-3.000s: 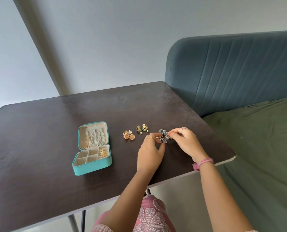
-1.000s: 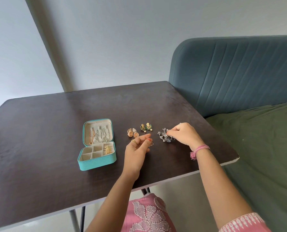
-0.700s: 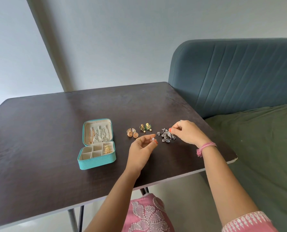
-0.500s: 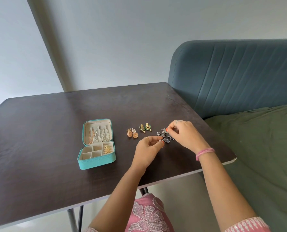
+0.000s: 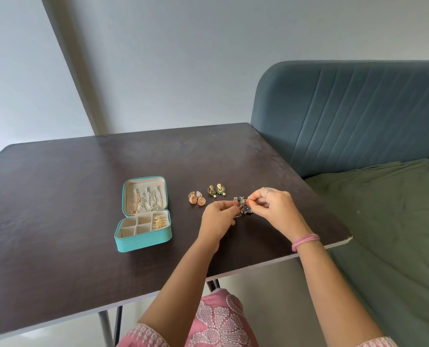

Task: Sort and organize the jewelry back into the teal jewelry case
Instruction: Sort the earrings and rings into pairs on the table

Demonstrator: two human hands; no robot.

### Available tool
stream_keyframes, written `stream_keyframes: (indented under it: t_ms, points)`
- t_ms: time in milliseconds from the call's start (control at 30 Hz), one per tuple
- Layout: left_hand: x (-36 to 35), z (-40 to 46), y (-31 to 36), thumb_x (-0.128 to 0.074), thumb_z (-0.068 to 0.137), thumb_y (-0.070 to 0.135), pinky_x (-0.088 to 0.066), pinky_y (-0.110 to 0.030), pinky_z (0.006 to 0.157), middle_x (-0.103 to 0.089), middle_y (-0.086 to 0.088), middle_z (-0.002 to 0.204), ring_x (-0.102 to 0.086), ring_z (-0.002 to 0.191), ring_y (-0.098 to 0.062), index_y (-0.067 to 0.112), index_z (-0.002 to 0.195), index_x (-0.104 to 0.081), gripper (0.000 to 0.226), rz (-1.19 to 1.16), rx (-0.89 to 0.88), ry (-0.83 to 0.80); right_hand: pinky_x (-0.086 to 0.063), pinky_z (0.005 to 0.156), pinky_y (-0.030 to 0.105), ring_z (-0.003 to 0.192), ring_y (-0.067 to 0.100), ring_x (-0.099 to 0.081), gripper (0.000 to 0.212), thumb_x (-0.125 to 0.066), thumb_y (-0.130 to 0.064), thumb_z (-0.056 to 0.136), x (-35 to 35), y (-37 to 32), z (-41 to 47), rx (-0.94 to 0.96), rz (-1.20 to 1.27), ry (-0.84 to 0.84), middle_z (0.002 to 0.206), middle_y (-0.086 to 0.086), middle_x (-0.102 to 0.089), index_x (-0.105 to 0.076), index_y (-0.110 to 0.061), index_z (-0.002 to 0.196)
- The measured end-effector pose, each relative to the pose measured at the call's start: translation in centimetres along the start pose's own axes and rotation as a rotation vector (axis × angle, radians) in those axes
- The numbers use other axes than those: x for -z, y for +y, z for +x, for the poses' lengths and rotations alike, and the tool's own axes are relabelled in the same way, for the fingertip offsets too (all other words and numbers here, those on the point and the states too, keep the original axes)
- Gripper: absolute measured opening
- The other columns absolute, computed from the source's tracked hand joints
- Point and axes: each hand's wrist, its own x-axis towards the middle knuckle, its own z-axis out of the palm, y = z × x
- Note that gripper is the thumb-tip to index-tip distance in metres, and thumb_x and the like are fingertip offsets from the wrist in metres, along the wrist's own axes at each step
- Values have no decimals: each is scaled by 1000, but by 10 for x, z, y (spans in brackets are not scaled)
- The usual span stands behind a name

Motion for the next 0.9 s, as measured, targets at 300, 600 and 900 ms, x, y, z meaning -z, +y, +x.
stream_keyframes:
  t_ms: [300, 600, 900]
  points:
    - [-1, 3, -7, -57, 91, 14, -40, -16, 53, -67, 4, 80, -52, 53, -3, 16, 107, -66, 19, 6, -24, 28, -54, 85, 31, 90, 11, -66, 19, -61, -8, 90, 19, 0, 19, 120, -208, -235, 108, -5, -67, -72, -12, 106]
    - [-2, 3, -13, -61, 89, 15, -44, -16, 59, -68, 4, 80, -55, 54, -3, 16, 105, -66, 17, 28, -69, 64, -55, 80, 35, 94, 15, -66, 26, -55, -10, 94, 19, -4, 22, 191, -362, -228, 113, -8, -63, -64, -24, 114]
    - [-3, 2, -15, -62, 88, 16, -44, -14, 59, -71, -1, 89, -56, 57, -3, 20, 104, -65, 17, 23, -80, 72, -57, 75, 32, 87, 14, -68, 27, -61, -5, 89, 9, 5, 12, 155, -269, -39, 102, -4, -70, -67, -21, 110]
